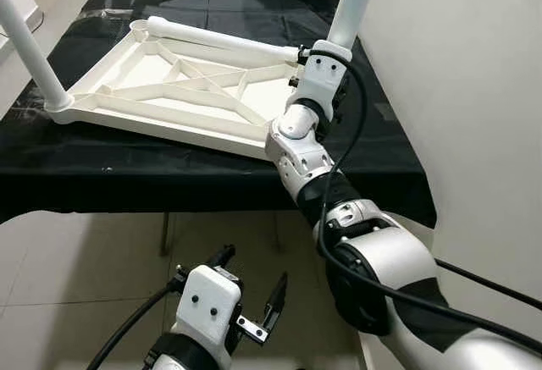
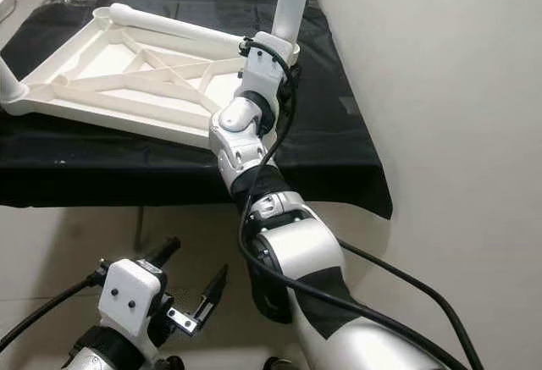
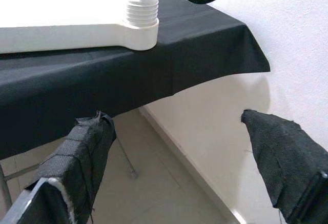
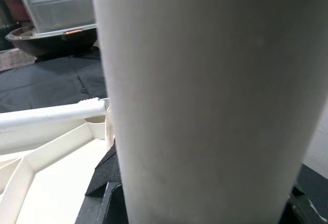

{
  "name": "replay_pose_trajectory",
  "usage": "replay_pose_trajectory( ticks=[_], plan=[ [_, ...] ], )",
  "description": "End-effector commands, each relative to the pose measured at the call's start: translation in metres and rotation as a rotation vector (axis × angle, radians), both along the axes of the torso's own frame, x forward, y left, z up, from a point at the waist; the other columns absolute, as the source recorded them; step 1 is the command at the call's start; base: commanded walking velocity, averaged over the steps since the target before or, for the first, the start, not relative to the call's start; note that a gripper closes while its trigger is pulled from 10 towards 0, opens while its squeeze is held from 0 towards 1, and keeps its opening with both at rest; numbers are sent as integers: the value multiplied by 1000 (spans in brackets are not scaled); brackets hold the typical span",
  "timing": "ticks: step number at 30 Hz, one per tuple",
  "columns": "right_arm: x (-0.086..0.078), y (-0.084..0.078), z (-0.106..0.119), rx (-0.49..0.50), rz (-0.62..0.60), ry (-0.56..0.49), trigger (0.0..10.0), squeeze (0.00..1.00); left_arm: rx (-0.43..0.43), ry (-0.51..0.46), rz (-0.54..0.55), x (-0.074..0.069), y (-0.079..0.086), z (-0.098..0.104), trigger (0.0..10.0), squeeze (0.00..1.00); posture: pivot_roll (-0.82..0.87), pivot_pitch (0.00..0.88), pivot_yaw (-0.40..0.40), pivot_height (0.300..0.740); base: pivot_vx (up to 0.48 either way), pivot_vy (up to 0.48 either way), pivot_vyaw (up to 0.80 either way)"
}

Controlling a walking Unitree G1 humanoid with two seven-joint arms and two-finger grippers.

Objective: Building children table

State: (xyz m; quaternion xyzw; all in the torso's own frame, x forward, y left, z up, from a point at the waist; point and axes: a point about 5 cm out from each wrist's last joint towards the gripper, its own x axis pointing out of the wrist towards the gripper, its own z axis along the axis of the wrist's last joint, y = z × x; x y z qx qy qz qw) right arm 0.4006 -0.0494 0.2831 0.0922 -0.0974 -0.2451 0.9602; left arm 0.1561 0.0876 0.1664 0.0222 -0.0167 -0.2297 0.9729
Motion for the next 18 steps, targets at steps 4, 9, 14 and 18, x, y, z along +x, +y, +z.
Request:
replay_pose_trajectory(
  ticks=[4,9,14,18],
  plan=[
    [1,-1,-8,5,31,20,10000,0,10,20,0,-1,1,-5,10000,0,127,219,-50,740,0,0,0],
    [0,5,-12,-11,50,24,10000,0,11,22,-2,-1,1,-5,10000,0,127,222,-50,740,0,0,0],
    [-2,16,-19,-11,157,14,10000,0,10,23,-3,-1,0,-5,10000,0,127,223,-50,740,0,0,0],
    [-3,23,-23,-12,234,12,10000,0,10,26,-4,-1,0,-6,10000,0,126,222,-52,740,0,0,0]
  ],
)
